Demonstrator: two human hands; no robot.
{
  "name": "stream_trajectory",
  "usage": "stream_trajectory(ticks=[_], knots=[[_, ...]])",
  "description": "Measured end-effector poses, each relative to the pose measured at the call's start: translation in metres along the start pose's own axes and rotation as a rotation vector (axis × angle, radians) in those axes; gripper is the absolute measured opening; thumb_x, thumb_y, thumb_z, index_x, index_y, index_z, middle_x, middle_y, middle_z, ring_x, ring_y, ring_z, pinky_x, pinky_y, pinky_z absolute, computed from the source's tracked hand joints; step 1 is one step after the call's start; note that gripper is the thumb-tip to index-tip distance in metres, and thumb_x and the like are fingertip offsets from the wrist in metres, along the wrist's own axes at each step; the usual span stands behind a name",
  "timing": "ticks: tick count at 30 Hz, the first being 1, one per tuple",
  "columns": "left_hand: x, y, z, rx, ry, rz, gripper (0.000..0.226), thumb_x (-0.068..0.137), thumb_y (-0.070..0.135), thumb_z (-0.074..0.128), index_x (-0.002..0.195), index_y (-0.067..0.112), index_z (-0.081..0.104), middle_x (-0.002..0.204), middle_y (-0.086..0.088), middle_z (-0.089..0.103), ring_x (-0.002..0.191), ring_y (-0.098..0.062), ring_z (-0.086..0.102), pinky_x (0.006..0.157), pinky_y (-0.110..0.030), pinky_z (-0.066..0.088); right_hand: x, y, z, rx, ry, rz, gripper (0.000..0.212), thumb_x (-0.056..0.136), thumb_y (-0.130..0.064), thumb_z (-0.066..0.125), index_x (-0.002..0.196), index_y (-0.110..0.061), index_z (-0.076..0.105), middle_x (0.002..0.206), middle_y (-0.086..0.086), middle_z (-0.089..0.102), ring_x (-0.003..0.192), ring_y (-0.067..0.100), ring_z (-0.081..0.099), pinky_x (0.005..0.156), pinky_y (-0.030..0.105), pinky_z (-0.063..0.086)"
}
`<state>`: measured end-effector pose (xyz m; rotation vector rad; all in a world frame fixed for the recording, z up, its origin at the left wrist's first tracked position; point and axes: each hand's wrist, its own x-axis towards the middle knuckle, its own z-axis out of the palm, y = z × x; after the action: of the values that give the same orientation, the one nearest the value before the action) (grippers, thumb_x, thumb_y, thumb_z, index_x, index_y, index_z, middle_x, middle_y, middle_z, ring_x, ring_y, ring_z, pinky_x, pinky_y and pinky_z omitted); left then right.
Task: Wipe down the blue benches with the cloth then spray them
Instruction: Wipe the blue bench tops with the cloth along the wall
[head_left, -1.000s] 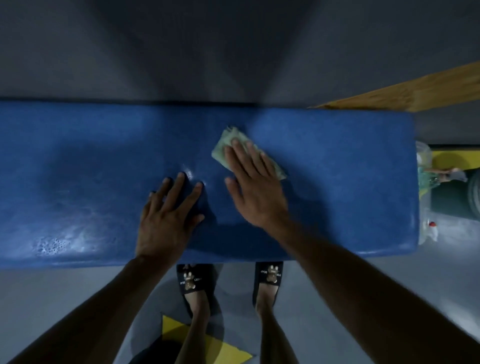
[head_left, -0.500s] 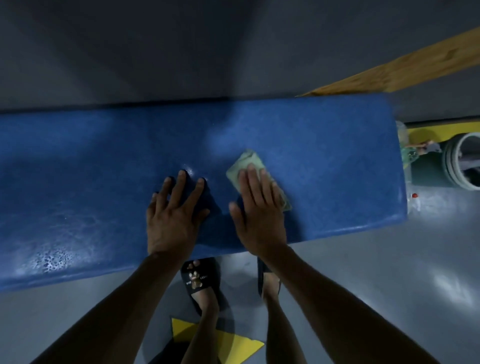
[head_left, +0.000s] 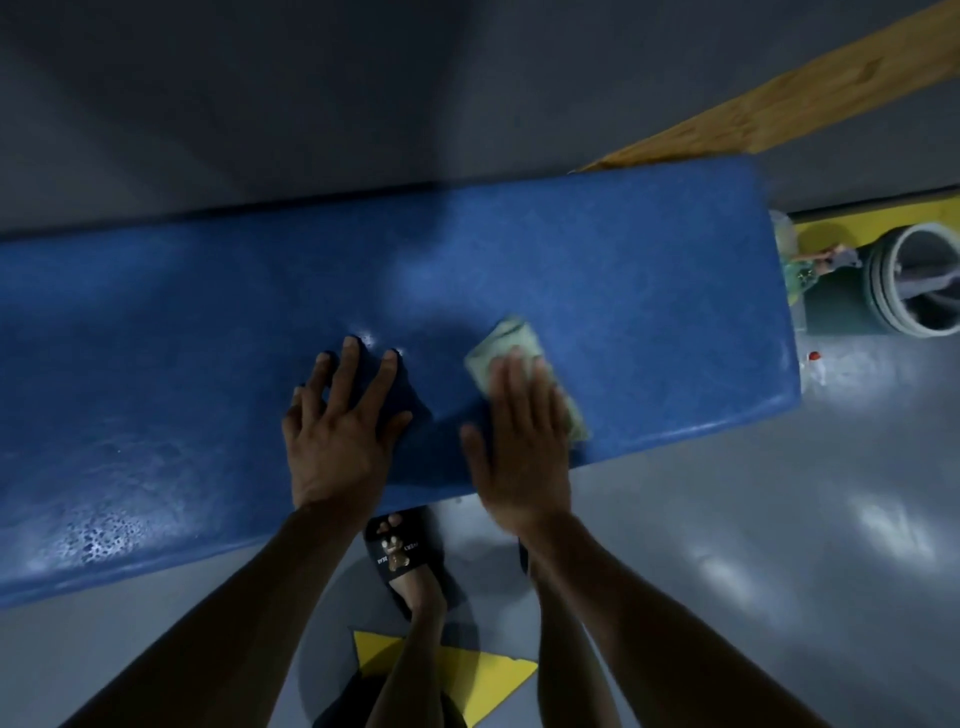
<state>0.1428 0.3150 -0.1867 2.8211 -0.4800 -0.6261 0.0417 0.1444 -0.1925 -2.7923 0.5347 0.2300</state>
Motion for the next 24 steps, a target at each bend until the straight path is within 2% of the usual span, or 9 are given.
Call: stream_trajectory(ticks=[3,5,7,9,12,14,17,21,24], knots=[[-0.001,0.0,0.001,-0.008,0.015,-0.01,0.062,0.095,0.051,0.051,0.152,0.042,0.029,0.166,0.002,0.016,0.151,-0.032,0.014,0.113,-0.058,0.025,-0.011,0.045,-0.01,-0.096,-0.068,-0.371,0.062,0.104,-0.041,0.037,0.157,-0.012,0.024,0.165,0.009,0.018,0.153,0.03,0.014,0.124,0.047,0.017],[-0.001,0.001,0.003,-0.016,0.027,-0.007,0.061,0.095,0.05,0.052,0.152,0.041,0.03,0.165,0.002,0.017,0.151,-0.033,0.015,0.113,-0.059,0.025,-0.002,0.1,-0.02,-0.177,-0.072,-0.355,0.061,0.099,-0.031,0.038,0.156,-0.014,0.024,0.162,0.011,0.027,0.147,0.036,0.031,0.12,0.046,0.025],[-0.001,0.002,0.004,-0.011,0.03,-0.007,0.061,0.095,0.049,0.051,0.152,0.041,0.03,0.166,0.001,0.017,0.151,-0.033,0.014,0.114,-0.059,0.025,0.005,0.158,-0.033,-0.186,0.012,-0.085,0.055,0.103,-0.027,0.037,0.154,-0.01,0.024,0.159,0.018,0.031,0.143,0.041,0.035,0.118,0.051,0.029],[-0.001,0.003,0.005,-0.006,0.036,-0.012,0.061,0.095,0.049,0.052,0.152,0.04,0.03,0.166,0.001,0.017,0.151,-0.033,0.014,0.114,-0.06,0.024,0.01,0.195,-0.05,-0.176,0.129,0.211,0.055,0.108,-0.031,0.033,0.154,-0.004,0.019,0.16,0.025,0.023,0.148,0.043,0.024,0.116,0.059,0.028],[-0.001,0.005,0.008,-0.003,0.042,-0.024,0.062,0.096,0.047,0.052,0.153,0.04,0.028,0.166,0.001,0.015,0.151,-0.033,0.012,0.114,-0.061,0.022,0.029,0.156,-0.046,0.021,0.195,0.632,0.075,0.102,-0.052,0.018,0.158,-0.003,0.011,0.166,0.017,0.009,0.153,0.038,0.007,0.123,0.053,0.011],[-0.002,0.005,0.009,0.006,0.043,-0.021,0.062,0.097,0.047,0.051,0.153,0.04,0.026,0.166,0.001,0.014,0.151,-0.033,0.01,0.115,-0.061,0.021,0.016,0.098,-0.024,0.043,0.215,0.49,0.076,0.101,-0.053,0.024,0.157,-0.001,0.016,0.165,0.017,0.013,0.152,0.041,0.008,0.124,0.053,0.008],[-0.001,0.004,0.009,0.01,0.039,-0.022,0.062,0.096,0.048,0.05,0.153,0.041,0.027,0.166,0.001,0.014,0.152,-0.032,0.01,0.116,-0.06,0.02,-0.032,0.03,0.003,0.043,0.01,0.062,0.073,0.102,-0.052,0.031,0.159,-0.01,0.014,0.167,0.011,0.007,0.154,0.034,0.0,0.125,0.05,0.004],[-0.002,0.007,0.006,0.042,0.037,-0.029,0.062,0.096,0.05,0.05,0.153,0.04,0.027,0.166,0.001,0.016,0.151,-0.032,0.013,0.113,-0.061,0.026,-0.034,0.083,-0.006,-0.054,-0.043,-0.4,0.066,0.101,-0.043,0.043,0.157,-0.014,0.025,0.166,0.006,0.015,0.154,0.028,0.012,0.12,0.05,0.024],[-0.002,0.01,0.004,0.038,0.019,-0.029,0.062,0.097,0.049,0.048,0.154,0.041,0.025,0.166,0.001,0.015,0.151,-0.032,0.012,0.113,-0.061,0.025,-0.017,0.171,-0.025,-0.081,0.001,-0.224,0.064,0.101,-0.043,0.039,0.156,-0.012,0.028,0.163,0.01,0.024,0.151,0.032,0.023,0.118,0.053,0.025]])
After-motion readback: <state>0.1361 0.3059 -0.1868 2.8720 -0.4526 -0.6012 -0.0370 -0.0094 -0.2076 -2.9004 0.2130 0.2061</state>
